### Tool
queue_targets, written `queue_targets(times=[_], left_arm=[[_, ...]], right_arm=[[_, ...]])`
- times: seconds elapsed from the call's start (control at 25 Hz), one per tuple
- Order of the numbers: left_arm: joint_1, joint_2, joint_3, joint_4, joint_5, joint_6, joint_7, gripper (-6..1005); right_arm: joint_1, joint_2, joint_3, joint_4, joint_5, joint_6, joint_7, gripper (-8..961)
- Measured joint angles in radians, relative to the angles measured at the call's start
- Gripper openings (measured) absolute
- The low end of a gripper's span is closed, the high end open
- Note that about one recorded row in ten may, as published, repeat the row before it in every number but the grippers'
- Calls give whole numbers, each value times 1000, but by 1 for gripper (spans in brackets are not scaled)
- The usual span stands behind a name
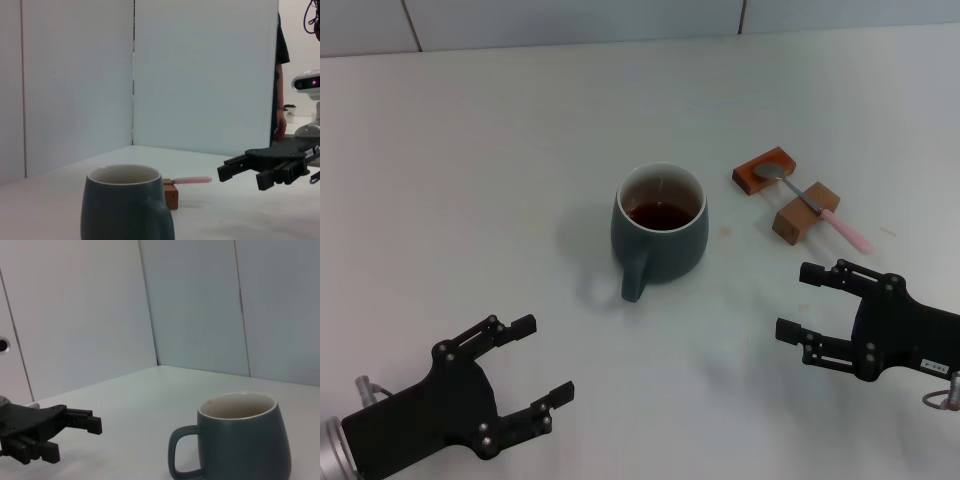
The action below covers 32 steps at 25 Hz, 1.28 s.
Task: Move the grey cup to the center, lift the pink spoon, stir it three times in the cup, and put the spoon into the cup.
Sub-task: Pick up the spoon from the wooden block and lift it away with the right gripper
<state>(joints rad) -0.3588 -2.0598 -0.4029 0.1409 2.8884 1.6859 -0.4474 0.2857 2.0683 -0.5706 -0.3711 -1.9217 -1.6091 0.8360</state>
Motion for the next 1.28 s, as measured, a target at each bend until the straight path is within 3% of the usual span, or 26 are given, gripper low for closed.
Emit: queue_targets(times=[0.36, 0.88, 0.96, 1.12, 1.28], left_arm=[[-4, -1, 1, 3, 0, -23, 11, 809], [-6, -2, 1, 3, 0, -34, 19, 809], [-8, -2, -1, 4, 0, -36, 19, 808], [-8, -2, -5, 3, -5, -39, 19, 808], [-7, -2, -5, 5, -5, -40, 19, 808]], right_arm=[[-1, 0, 0, 0, 0, -4, 0, 784], [2, 2, 27, 0, 0, -68, 34, 785], [1, 2, 88, 1, 0, -158, 102, 785], [-14, -8, 333, 47, 1, -358, 332, 785], [-45, -19, 530, 117, 1, -422, 604, 785]])
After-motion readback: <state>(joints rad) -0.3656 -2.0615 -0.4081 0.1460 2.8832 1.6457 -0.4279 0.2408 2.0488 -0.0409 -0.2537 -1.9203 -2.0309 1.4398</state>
